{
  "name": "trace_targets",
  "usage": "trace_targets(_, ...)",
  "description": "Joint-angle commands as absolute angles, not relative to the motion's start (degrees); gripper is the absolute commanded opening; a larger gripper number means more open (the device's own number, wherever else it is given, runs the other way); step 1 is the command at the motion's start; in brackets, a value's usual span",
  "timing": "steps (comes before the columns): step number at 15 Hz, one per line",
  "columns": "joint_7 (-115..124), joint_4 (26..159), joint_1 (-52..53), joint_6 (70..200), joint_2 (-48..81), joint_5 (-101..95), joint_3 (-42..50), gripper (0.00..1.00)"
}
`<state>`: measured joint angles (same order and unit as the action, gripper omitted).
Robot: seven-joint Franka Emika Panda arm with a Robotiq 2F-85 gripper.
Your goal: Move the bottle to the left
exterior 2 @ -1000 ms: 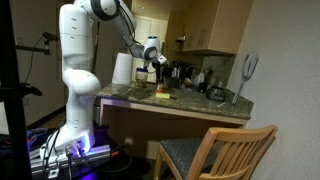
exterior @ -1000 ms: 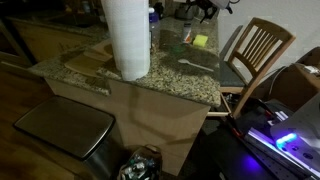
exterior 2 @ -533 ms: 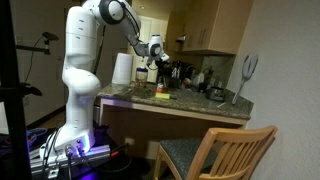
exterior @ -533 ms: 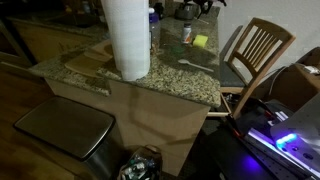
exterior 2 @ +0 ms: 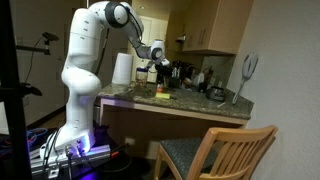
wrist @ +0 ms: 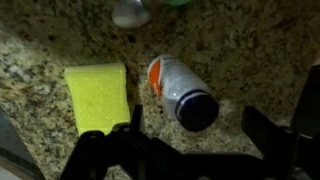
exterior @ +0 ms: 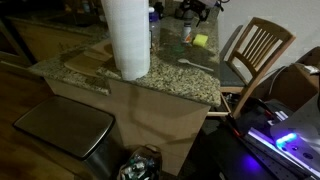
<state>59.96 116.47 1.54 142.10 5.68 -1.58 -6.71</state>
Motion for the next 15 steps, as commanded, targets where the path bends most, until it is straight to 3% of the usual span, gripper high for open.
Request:
trace_targets(1,59.0,116.4,3.2,140.7,6.3,0.1,-4.9,1.0)
trace_targets(14,62.5,116.6,5.2,142.6,11.0,-1.8,-2.7,1.0)
trace_targets(15,62.7,116.6,5.5,143.1,11.4,-2.1,-2.4,0.96)
